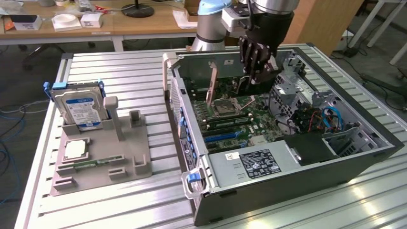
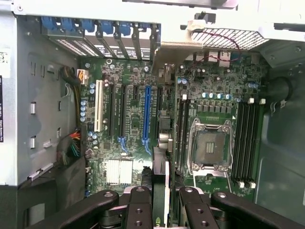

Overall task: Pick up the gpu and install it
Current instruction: 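Insert the gpu into the slot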

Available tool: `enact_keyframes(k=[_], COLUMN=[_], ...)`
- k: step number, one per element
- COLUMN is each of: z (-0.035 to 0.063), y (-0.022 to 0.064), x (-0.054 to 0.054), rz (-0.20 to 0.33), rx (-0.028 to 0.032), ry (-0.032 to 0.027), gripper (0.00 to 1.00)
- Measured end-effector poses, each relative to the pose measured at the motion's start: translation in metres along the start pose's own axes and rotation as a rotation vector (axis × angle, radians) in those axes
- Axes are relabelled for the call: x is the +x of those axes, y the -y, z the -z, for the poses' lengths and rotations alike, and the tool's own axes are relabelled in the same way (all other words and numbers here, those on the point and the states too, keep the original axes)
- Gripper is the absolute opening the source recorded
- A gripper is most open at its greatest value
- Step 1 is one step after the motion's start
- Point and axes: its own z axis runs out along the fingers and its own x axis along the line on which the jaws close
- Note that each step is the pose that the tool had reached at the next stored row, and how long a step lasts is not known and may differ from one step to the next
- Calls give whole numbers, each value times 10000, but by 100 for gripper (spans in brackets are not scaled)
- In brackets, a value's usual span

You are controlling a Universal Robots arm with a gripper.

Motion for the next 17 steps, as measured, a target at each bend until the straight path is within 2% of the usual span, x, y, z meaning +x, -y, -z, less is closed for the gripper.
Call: enact_keyframes(k=[8, 17], z=[-55, -107], y=[-10, -79], x=[1, -2], rz=[0, -14], rx=[75, 79], ry=[0, -2], gripper=[27, 27])
